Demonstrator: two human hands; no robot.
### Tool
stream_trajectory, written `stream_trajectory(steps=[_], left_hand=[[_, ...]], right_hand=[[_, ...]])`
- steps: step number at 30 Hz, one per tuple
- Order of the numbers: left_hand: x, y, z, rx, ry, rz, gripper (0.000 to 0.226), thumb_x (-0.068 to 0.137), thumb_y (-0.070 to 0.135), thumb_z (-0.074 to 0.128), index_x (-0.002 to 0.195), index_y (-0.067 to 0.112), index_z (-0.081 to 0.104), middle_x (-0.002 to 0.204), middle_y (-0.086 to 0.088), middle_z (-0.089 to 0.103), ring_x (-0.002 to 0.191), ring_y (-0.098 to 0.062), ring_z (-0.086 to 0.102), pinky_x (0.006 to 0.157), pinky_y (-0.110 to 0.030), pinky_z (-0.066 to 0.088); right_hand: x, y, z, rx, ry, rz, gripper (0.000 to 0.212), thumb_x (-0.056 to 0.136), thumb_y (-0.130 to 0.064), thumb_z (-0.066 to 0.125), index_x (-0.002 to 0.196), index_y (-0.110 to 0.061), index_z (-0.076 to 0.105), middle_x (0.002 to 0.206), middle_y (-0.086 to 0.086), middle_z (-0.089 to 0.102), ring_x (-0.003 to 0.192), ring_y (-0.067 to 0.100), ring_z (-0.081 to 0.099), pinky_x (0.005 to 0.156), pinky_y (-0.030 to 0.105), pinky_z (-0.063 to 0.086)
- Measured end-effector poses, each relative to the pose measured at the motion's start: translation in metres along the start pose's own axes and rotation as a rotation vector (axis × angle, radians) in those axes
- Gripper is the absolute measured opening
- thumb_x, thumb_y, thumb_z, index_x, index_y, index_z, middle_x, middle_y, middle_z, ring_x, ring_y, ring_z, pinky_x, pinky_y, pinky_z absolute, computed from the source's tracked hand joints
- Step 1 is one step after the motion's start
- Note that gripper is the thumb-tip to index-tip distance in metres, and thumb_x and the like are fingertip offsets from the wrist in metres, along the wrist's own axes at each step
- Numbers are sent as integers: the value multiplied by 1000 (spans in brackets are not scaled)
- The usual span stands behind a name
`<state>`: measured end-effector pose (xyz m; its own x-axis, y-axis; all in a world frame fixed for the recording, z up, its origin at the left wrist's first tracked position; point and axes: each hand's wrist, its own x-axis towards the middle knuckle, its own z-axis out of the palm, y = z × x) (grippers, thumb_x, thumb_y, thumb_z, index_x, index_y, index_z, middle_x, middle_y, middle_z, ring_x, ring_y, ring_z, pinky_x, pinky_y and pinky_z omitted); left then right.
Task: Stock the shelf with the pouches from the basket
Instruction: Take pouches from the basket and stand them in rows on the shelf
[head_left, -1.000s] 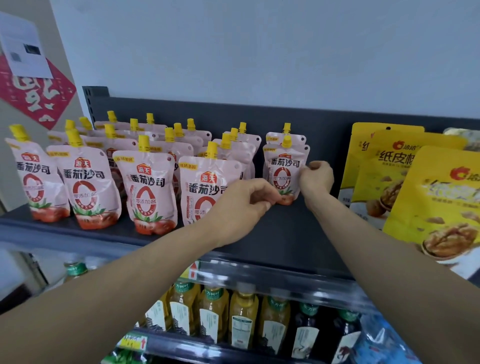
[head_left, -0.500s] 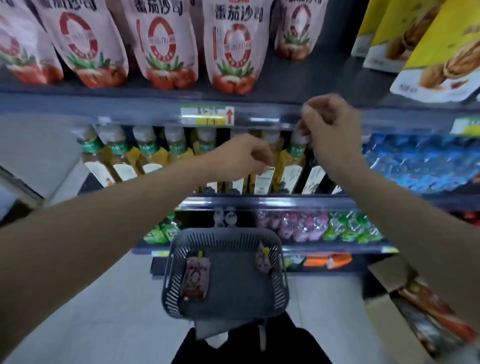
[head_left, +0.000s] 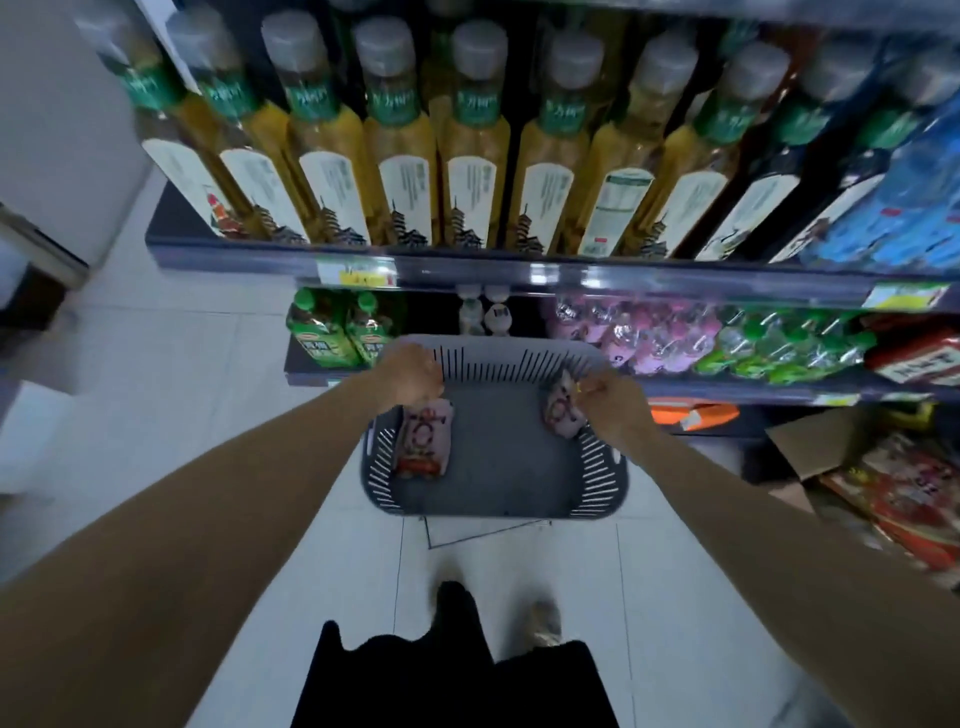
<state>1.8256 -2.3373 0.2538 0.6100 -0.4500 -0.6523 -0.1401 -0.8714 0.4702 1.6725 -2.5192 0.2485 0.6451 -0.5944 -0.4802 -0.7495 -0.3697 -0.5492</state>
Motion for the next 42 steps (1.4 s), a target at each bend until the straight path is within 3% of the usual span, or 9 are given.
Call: stream_trajectory(steps=[2,6,9,16,21,24,32,35,42], left_hand=[[21,-17,19,-36,29,-69,28,88,5,53,113,-5,62,65,5,48,62,-11,49,52,-14,39],[64,-53,64,-88,65,-183,26,87,5,57,111,-5,58,69,2,50,63,-12,51,47,-13,40],[90,-74,95,-79,51,-248,27,88,5,56,113,-4,59,97,-16,66,89,-26,64,63,-27,49],[127,-100,137,-107,81,-333,37,90,7,56,123,-7,51,127,-25,57,117,-34,56,98,-37,46],[145,-115,157,-260,52,-393,37,93,9,50,126,-8,48,122,-29,59,86,-32,64,90,-41,54],[161,-127,161,-293,196,-454,51,84,24,63,125,-3,50,125,-21,60,113,-33,58,96,-39,49],[172,-121,172,-141,171,-479,70,78,44,68,129,3,47,135,-17,50,125,-32,47,104,-38,41],[180,-122,180,-153,158,-584,75,76,43,70,135,4,41,144,-19,31,134,-33,30,107,-38,33],[190,-119,178,-663,113,-530,43,74,10,77,113,0,62,112,-15,68,100,-31,67,85,-38,55]], right_hand=[[17,14,15,-32,-26,70,29,94,-13,49,109,7,63,114,26,63,110,37,58,90,35,45],[51,43,48,-67,7,149,30,91,-16,52,112,4,62,115,23,64,106,36,60,77,30,44],[69,59,73,-2,23,216,31,91,-15,51,116,2,58,117,23,63,107,37,60,78,32,46],[95,80,103,-71,132,211,53,90,-5,51,137,7,30,143,27,30,123,42,46,101,48,44],[103,92,107,-227,127,169,33,91,-9,49,121,4,54,130,26,47,111,43,54,91,47,48],[111,97,112,-127,161,174,31,89,-9,50,118,2,58,122,24,58,110,43,56,88,43,48],[125,109,129,236,228,326,26,92,-12,50,112,-5,65,110,20,66,103,38,61,77,29,43],[133,106,132,610,235,465,26,89,-18,59,112,-11,67,106,7,68,100,27,64,90,42,53],[142,107,136,857,249,505,22,89,-24,63,106,-11,67,100,1,67,89,17,65,81,35,56]])
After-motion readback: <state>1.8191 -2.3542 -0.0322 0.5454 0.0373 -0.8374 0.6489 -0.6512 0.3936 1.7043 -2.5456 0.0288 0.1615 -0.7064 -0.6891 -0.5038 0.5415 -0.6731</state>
